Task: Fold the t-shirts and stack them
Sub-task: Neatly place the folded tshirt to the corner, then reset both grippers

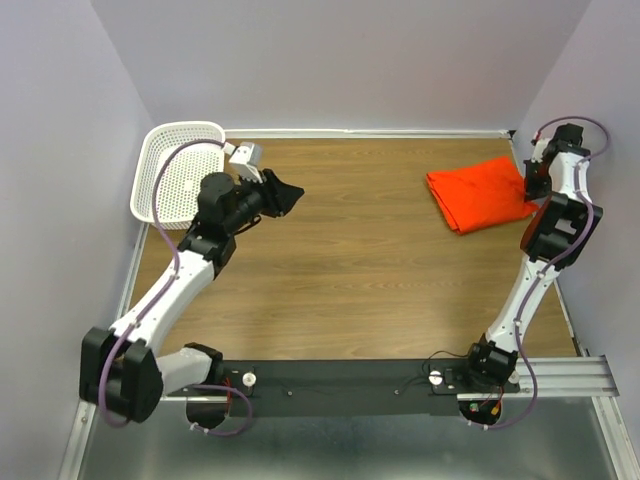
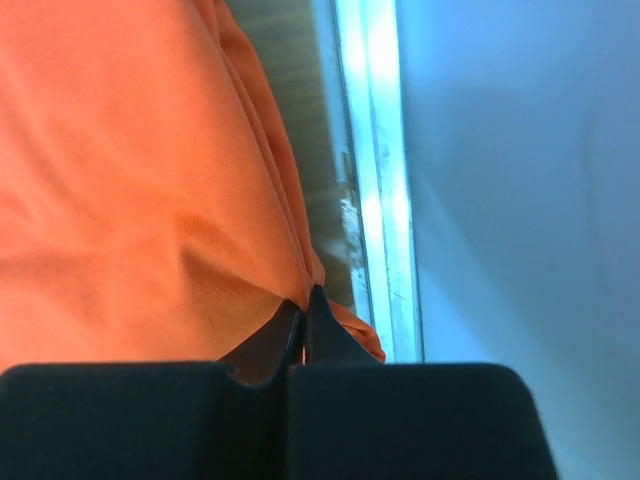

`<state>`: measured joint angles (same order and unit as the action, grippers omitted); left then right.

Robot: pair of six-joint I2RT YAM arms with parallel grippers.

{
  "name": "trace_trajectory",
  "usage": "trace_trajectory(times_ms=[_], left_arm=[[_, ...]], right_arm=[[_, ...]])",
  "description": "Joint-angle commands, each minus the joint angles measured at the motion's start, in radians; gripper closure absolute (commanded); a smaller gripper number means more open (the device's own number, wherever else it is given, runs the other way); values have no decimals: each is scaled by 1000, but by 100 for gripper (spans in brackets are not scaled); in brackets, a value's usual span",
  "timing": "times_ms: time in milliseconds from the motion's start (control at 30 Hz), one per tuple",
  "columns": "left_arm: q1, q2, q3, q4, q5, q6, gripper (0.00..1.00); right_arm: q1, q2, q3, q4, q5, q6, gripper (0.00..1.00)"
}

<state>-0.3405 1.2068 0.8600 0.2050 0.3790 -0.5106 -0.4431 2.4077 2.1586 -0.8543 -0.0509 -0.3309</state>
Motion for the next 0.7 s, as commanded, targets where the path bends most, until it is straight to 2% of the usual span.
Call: trace_trajectory(times_ms=[0, 33, 67, 100, 133, 167, 200, 233, 267, 367, 400, 500, 633, 667], left_arm=[[5, -111, -26, -61, -99, 79, 55], [6, -133, -27, -79, -121, 89, 53], [11, -179, -30, -116, -167, 107, 49], [11, -203, -30, -133, -192, 107, 47], [14, -229, -29, -151, -216, 121, 44], [17, -278, -26, -189, -238, 132, 38], [18, -327, -21, -203, -279, 145, 31], [18, -328, -19, -204, -304, 146, 31], [21, -370, -16, -248, -343, 155, 24], [23, -436, -6, -289, -388, 168, 17], [24, -449, -3, -295, -420, 173, 17], [28, -486, -6, -317, -434, 182, 16], [29, -507, -10, -345, -428, 192, 16], [29, -513, -10, -352, -431, 193, 15]], right_arm=[[-11, -10, -6, 4, 68, -10, 89], [-11, -25, -22, 14, 57, -19, 77], [-11, -60, -76, 26, 18, -48, 52], [-9, -85, -109, 29, 8, -60, 52], [-8, -110, -141, 49, -10, -69, 40], [-8, -137, -179, 61, -32, -76, 36], [-5, -201, -294, 96, -56, -82, 30], [-5, -229, -295, 113, -63, -82, 28], [1, -287, -368, 130, -64, -82, 25], [4, -381, -504, 220, -107, -68, 23], [6, -459, -622, 300, -99, -57, 22], [6, -609, -812, 461, -43, -34, 15], [6, -748, -989, 517, -85, -40, 11], [6, -838, -1019, 520, -108, -65, 10]])
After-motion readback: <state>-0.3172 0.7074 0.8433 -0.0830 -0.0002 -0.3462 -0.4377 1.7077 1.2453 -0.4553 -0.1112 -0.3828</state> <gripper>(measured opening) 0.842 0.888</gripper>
